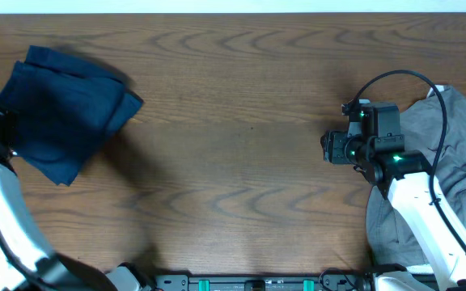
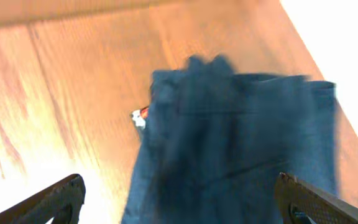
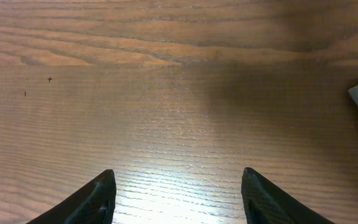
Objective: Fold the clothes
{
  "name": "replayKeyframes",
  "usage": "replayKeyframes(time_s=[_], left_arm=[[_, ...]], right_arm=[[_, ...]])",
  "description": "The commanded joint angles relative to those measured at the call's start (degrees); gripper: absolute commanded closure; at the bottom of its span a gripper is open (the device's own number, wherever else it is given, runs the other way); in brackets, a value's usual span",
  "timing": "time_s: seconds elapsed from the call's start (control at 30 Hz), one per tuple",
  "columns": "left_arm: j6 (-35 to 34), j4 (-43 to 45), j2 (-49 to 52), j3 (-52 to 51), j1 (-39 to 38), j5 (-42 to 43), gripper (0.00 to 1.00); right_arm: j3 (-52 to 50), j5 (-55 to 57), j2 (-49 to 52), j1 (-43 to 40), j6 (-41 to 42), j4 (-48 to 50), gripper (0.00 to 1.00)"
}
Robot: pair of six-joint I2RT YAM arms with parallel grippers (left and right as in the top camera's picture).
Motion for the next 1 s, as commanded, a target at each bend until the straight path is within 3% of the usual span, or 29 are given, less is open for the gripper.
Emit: replayKeyframes(time_s=[0.0, 0.27, 0.4, 0.6, 0.77, 0.97], left_arm=[[2.1, 0.1, -2.9, 1.1, -5.3, -0.7, 0.02], [7.3, -3.6, -0.1, 1.1, -27.2, 1.3, 0.02], [7.3, -14.4, 3.4, 1.1, -37.9, 1.3, 0.02], [7.9, -30.8, 3.8, 1.0, -47.3, 1.2, 0.0], [7.9, -32.8, -6.0, -2.1, -52.6, 0.3, 0.0], [9.4, -23.7, -28.5, -13.8, -59.3, -3.3, 0.02]], right_arm=[[0.9, 0.0, 0.0, -0.3, -0.9, 0.5, 0.36], [0.9, -1.4, 3.1, -0.3, -0.7, 1.3, 0.33], [0.9, -2.4, 4.2, -0.3, 1.1, -0.1, 0.28], [0.9, -1.5, 0.5, -0.3, 2.2, -6.4, 0.29], [0.8, 2.3, -9.9, -0.2, 3.6, -10.2, 0.27], [-2.3, 6.4, -27.9, 0.9, 5.8, -11.1, 0.23]])
